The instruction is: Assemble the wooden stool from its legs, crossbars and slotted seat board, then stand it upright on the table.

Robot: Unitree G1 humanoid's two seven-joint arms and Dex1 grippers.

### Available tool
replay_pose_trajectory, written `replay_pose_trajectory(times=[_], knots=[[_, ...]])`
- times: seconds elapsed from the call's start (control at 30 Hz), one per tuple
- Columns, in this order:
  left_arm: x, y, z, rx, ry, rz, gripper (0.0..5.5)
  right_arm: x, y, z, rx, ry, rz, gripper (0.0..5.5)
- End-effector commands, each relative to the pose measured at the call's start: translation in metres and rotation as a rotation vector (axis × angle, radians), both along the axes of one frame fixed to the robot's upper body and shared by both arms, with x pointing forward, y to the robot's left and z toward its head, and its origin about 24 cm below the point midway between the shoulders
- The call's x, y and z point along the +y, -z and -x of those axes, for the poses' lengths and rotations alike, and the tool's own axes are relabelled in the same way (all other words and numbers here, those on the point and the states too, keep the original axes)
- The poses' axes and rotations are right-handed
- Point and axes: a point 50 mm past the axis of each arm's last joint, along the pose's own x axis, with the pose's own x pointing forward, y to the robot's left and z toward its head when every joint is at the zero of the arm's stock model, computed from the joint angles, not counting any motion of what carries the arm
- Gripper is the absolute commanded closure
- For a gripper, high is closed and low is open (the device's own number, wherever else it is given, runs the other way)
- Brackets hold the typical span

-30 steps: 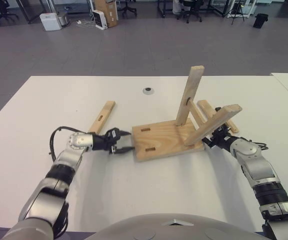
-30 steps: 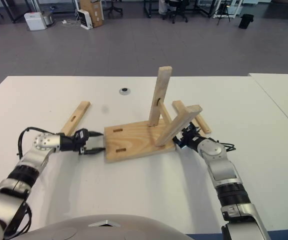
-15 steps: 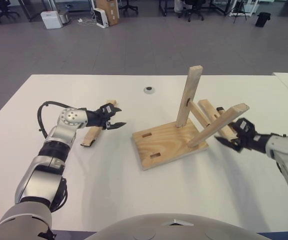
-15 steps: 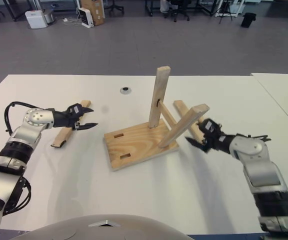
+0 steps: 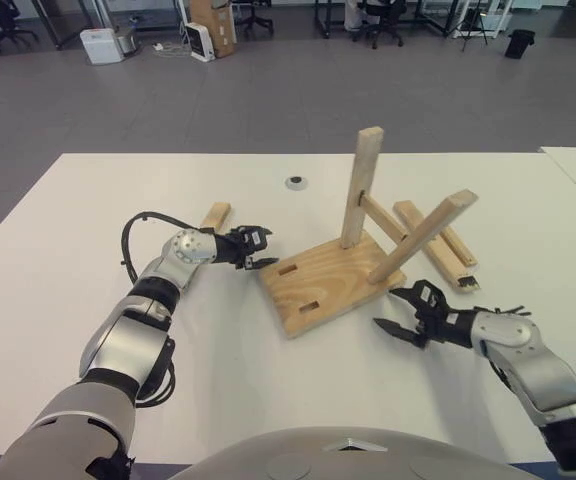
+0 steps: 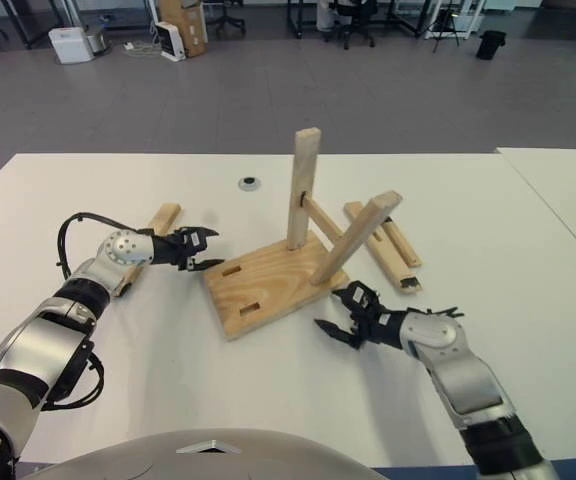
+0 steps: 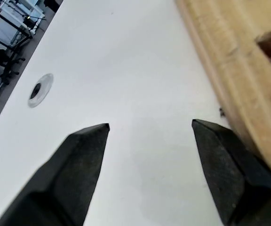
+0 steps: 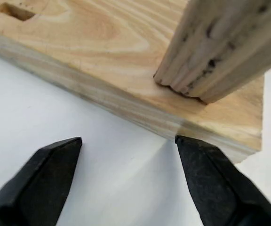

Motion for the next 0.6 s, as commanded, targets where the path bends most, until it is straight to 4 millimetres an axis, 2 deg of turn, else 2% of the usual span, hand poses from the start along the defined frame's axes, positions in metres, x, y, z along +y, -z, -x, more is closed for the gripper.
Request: replay_pose_trajectory(times=[0.03, 0.13, 0.27, 0.37, 0.43, 0.53, 0.6], knots=[[0.001, 0.031, 0.042, 0.198, 0.153, -0.002, 2.25, 0.003, 0.005, -0.020, -0.052, 0.043, 0.031, 1.80], [0.001, 0.028, 0.058, 0.242, 0.182, 0.062, 2.25, 0.005, 0.008, -0.028, -0.077, 0.068, 0.019, 1.80], [-0.004, 0.025, 0.067, 0.266, 0.135, 0.144, 2.25, 0.016, 0.009, -0.024, -0.075, 0.064, -0.070, 1.80], [0.000, 0.028, 0.069, 0.263, 0.090, 0.128, 2.25, 0.009, 0.007, -0.023, -0.084, 0.078, -0.057, 1.80], [0.001, 0.019, 0.061, 0.234, 0.004, 0.219, 2.25, -0.001, -0.003, -0.029, -0.121, 0.119, -0.067, 1.80], [0.003, 0.000, 0.046, 0.186, -0.105, 0.379, 2.25, -0.016, -0.035, -0.041, -0.206, 0.175, -0.169, 1.80], [0.010, -0.009, 0.037, 0.147, -0.183, 0.425, 2.25, -0.036, -0.059, -0.054, -0.271, 0.253, -0.221, 1.80]])
